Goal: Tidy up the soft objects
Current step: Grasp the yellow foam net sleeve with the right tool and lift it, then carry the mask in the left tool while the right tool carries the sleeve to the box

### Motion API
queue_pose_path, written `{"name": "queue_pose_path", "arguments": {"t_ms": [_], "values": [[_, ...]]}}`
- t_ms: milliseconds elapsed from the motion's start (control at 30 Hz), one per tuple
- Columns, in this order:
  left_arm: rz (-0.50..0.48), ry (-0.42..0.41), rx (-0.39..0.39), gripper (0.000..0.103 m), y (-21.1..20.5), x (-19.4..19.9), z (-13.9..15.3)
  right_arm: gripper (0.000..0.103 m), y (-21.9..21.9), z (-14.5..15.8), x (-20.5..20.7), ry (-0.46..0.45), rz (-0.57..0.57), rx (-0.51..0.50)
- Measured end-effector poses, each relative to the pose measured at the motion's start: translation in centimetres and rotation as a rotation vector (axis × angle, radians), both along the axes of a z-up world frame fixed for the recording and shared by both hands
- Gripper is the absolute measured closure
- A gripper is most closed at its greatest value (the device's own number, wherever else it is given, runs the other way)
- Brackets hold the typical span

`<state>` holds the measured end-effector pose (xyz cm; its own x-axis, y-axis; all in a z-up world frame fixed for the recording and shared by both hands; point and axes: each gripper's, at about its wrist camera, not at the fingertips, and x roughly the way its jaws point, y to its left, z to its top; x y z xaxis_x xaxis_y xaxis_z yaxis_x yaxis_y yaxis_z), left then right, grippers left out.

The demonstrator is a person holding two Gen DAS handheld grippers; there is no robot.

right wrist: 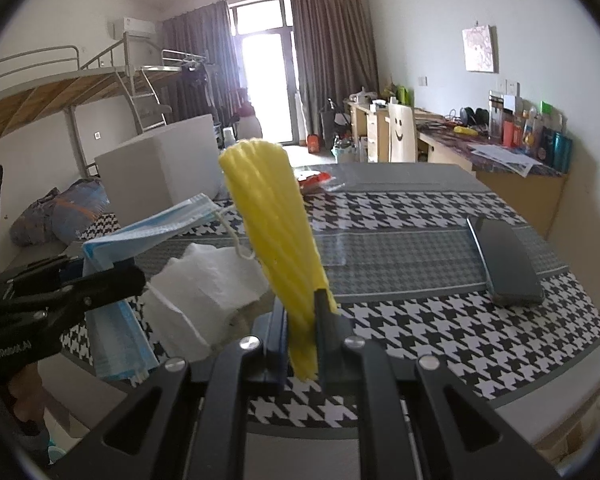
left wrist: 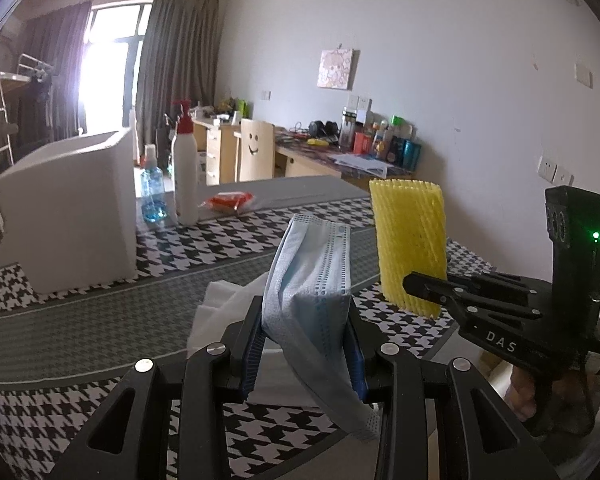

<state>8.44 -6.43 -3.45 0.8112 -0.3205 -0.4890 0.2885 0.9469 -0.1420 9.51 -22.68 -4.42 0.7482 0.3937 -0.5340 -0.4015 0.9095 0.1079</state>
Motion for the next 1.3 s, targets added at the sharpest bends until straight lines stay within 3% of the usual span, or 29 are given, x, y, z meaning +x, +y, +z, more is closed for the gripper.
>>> {"name": "queue_pose_path", "arguments": {"t_ms": [433,1300], "values": [[0.047,-0.061,-0.005,0.065,1.2,-1.3,1.9,0.088,0.1,1.9,-1.2,-0.064,0.008,0.011],[0.183,-0.107,0.044,0.065,5.2,-1.3,4.3,0.088,3.0,3.8,-0.6,-0.110,0.073,0.032]]}}
